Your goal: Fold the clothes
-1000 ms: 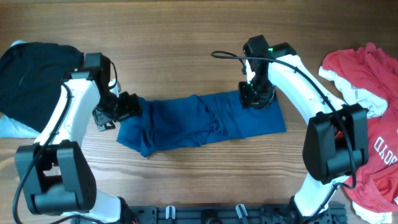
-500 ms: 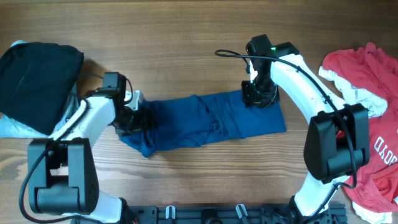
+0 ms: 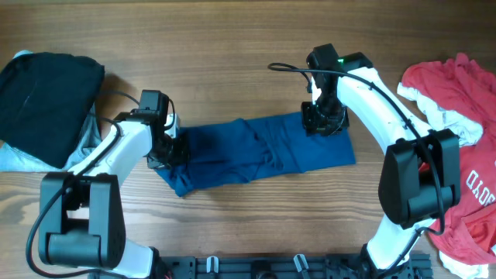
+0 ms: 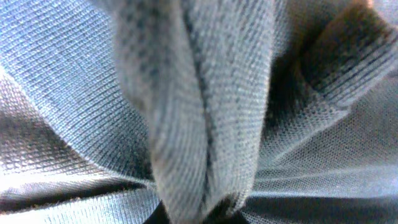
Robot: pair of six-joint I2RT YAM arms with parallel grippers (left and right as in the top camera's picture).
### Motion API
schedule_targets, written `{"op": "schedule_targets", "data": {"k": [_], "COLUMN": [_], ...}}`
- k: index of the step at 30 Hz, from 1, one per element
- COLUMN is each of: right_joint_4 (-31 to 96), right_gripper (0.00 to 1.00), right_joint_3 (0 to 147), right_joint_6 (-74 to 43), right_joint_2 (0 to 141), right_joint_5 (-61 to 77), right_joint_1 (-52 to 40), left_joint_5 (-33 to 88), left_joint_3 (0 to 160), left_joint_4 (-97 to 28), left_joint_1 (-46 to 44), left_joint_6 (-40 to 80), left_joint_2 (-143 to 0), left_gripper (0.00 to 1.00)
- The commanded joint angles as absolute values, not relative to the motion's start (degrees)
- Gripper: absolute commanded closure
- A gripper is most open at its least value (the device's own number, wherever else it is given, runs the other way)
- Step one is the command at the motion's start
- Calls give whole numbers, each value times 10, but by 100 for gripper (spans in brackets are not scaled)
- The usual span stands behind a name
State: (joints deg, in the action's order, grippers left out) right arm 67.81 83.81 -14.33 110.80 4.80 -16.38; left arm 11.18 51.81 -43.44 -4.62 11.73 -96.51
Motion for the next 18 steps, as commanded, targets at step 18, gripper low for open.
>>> {"op": "schedule_targets", "data": {"k": [18], "right_joint_4": [714], "right_gripper": [65], "right_joint_3": [882], "right_joint_6": [-101], "right_joint_2": [1029], "right_joint_5": [38], "right_joint_1": [27], "left_joint_5": [139], "left_joint_3": [863], "left_joint_4": [-672], "left_joint_1": [-26], "left_joint_6": [170], "left_joint_2": [-906], "left_gripper": [96]}}
